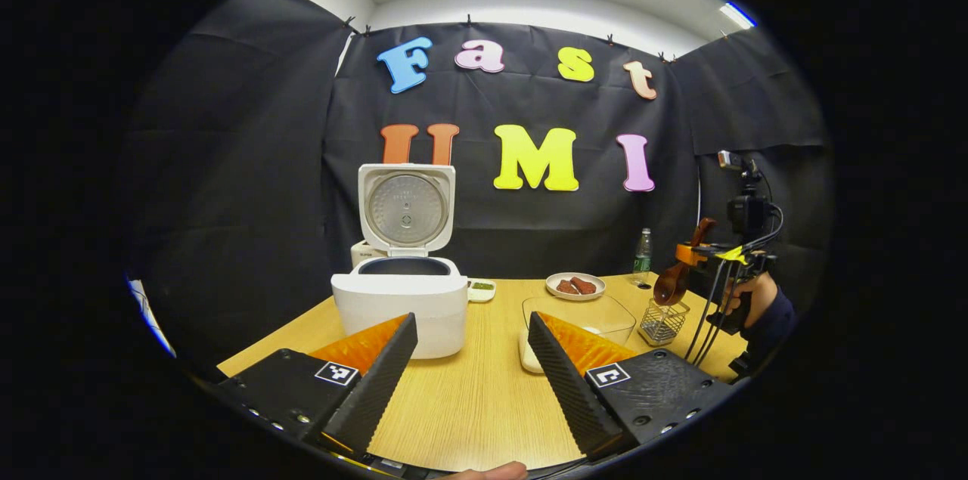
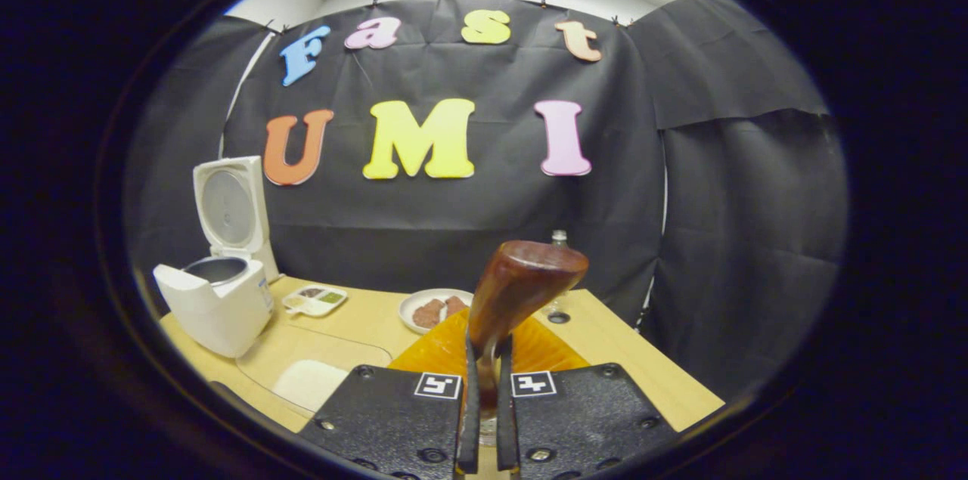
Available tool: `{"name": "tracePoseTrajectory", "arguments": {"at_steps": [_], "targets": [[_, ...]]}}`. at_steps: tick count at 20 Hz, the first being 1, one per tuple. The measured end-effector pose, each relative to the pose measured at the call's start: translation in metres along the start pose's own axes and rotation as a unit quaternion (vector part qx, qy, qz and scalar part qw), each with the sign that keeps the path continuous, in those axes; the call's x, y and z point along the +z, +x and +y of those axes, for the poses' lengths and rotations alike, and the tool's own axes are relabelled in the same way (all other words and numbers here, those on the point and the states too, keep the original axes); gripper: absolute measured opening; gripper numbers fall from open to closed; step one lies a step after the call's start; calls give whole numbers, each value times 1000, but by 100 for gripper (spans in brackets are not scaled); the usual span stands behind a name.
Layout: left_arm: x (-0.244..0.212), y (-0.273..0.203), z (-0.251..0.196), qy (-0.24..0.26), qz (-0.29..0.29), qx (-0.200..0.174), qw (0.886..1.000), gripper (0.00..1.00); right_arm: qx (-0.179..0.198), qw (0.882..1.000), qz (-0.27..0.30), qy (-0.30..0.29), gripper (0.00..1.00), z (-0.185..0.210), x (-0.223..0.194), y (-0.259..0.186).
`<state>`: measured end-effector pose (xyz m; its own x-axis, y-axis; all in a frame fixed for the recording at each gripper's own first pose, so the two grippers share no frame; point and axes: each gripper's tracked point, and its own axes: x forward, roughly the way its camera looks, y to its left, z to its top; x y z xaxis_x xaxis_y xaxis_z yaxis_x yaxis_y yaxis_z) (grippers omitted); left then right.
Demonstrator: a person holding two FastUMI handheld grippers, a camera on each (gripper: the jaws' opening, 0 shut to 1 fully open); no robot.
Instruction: Close the left gripper, press the button to open the rice cooker; take a wooden spoon from the chopstick holder with the right hand, scoop a spoonful of rice and pour it into the rice cooker, then put the wooden spoon back into the chopstick holder.
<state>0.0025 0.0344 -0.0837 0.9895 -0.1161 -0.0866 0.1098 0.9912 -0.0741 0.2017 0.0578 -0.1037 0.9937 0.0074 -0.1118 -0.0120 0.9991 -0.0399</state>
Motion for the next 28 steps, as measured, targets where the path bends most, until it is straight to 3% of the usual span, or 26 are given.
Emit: {"name": "tracePoseTrajectory", "arguments": {"at_steps": [5, 10, 14, 18, 22, 28], "targets": [[-10, 0, 2, 2, 13, -4, 1000, 94, 61, 998, -10, -11, 11, 75, 11, 2], [-12, -3, 17, -5, 17, 7, 1000, 94, 103, 994, 35, -20, 11, 133, -35, 20], [-12, -4, 29, -10, 24, 15, 1000, 94, 118, 987, 93, -61, 11, 153, -91, 42], [-12, -6, 29, -13, 32, 14, 999, 94, 99, 979, 133, -115, 11, 148, -129, 62], [-10, -1, 31, -17, 31, 13, 999, 94, 185, 971, 152, -21, 11, 193, -133, 48], [-20, 0, 35, -21, 46, 18, 999, 94, 216, 959, 165, 86, 11, 215, -134, 50]]}}
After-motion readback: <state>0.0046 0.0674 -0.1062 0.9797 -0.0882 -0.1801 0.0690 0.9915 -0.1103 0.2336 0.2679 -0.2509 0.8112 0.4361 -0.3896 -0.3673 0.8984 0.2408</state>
